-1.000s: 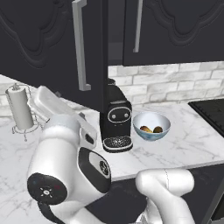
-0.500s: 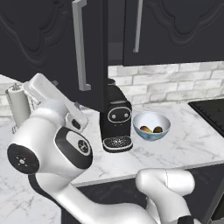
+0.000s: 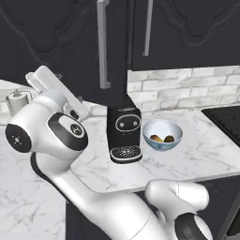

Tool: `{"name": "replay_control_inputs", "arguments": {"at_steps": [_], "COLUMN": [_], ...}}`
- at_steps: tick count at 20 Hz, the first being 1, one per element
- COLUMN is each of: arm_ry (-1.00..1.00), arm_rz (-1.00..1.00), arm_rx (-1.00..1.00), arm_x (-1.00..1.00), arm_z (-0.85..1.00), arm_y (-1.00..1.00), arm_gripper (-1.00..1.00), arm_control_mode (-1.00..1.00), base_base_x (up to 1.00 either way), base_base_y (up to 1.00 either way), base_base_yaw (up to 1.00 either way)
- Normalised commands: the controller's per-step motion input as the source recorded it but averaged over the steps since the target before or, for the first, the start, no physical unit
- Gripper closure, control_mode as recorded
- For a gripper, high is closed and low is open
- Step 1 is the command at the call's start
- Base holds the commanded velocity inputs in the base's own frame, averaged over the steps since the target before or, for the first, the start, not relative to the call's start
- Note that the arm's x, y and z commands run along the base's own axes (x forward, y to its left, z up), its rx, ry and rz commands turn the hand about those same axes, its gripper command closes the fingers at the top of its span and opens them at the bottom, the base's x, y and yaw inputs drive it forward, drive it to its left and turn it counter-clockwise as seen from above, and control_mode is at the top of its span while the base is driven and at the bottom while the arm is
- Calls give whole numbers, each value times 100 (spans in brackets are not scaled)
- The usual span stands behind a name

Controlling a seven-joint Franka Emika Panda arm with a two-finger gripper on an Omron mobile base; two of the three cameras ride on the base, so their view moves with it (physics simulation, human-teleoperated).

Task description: Open the cabinet. Pick the kiwi and pear from the cabinet and place them into the bowl. Then close the cabinet.

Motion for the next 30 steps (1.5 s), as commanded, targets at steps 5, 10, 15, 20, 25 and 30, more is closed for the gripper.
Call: {"name": "replay_control_inputs", "arguments": {"at_steps": [5,10,15,20,25,30], "arm_ry": [0,0,-2,-3,-4,-5], "arm_rz": [-2,0,0,0,0,1], "arm_rx": [0,0,0,0,2,2], "arm_x": [88,94,94,94,88,82], "arm_z": [0,0,0,-2,-14,-15], "arm_y": [0,0,0,0,0,-1], "arm_gripper": [-100,-100,-100,-100,-100,-100], "arm_control_mode": [-100,-100,-100,-100,-100,-100], "base_base_x": [0,0,0,0,0,0], "base_base_y": [0,0,0,0,0,0], "base_base_yaw": [0,0,0,0,0,0]}}
